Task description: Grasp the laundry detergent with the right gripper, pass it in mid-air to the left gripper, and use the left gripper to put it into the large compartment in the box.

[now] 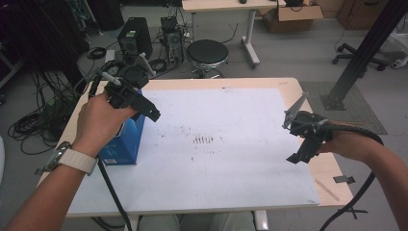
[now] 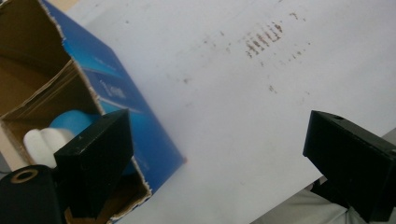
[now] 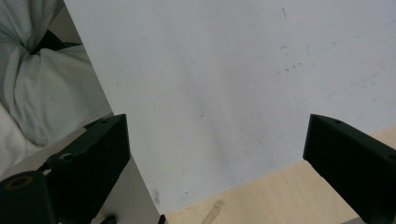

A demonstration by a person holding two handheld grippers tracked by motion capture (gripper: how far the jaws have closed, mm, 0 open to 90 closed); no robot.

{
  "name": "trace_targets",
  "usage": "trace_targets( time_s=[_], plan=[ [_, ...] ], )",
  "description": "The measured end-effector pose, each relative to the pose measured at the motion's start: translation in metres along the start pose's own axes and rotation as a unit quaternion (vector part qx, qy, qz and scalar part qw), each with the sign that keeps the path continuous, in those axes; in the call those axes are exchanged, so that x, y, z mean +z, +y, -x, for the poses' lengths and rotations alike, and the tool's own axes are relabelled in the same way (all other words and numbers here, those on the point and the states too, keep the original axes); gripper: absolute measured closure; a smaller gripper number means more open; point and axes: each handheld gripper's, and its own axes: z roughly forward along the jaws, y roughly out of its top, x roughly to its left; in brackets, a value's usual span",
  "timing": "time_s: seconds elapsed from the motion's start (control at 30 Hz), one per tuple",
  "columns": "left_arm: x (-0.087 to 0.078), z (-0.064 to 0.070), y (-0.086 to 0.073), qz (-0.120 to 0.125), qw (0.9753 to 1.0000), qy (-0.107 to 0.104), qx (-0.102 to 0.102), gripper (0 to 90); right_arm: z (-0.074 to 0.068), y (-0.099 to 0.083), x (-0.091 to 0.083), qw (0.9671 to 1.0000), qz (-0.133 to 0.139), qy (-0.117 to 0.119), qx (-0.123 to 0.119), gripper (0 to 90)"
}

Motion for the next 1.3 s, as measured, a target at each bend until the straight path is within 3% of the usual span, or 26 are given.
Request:
trace_targets(
  time_s=[0.33, 0.53, 0.57, 0.7, 0.8, 0.87, 0.9, 0.97, 1.13, 1.3],
  plan=[
    [0.011, 0.018, 0.01, 0.004, 0.9989, -0.013, 0.044, 9.2, 0.003, 0.001, 0.0, 1.0, 0.002, 0.0, 0.001, 6.9],
    [0.022, 0.034, 0.018, 0.013, 0.9968, -0.022, 0.075, 9.3, 0.004, 0.002, 0.001, 1.0, 0.003, -0.002, 0.003, 6.6],
    [0.023, 0.036, 0.02, 0.006, 0.9955, -0.02, 0.093, 9.3, 0.004, 0.003, 0.001, 1.0, 0.002, -0.002, 0.005, 6.6],
    [0.029, 0.046, 0.025, 0.002, 0.9918, -0.028, 0.125, 9.3, 0.006, 0.003, 0.002, 1.0, 0.004, -0.001, 0.002, 6.7],
    [0.033, 0.05, 0.027, -0.001, 0.9899, -0.031, 0.138, 9.3, 0.006, 0.004, 0.002, 1.0, 0.004, -0.001, 0.002, 6.7],
    [0.039, 0.056, 0.03, -0.007, 0.9865, -0.039, 0.159, 9.2, 0.007, 0.004, 0.002, 1.0, 0.005, -0.001, 0.003, 6.7],
    [0.039, 0.056, 0.03, -0.007, 0.9865, -0.039, 0.159, 9.2, 0.007, 0.005, 0.003, 1.0, 0.005, -0.001, 0.003, 6.6],
    [0.044, 0.062, 0.032, -0.008, 0.9831, -0.046, 0.177, 9.2, 0.007, 0.005, 0.003, 1.0, 0.004, 0.0, 0.003, 6.7],
    [0.048, 0.067, 0.035, -0.005, 0.9789, -0.057, 0.196, 9.2, 0.008, 0.007, 0.005, 1.0, 0.003, 0.002, 0.001, 6.6],
    [0.051, 0.073, 0.039, -0.003, 0.9762, -0.064, 0.207, 9.3, 0.009, 0.008, 0.007, 1.0, 0.003, 0.001, 0.002, 6.6]
  ],
)
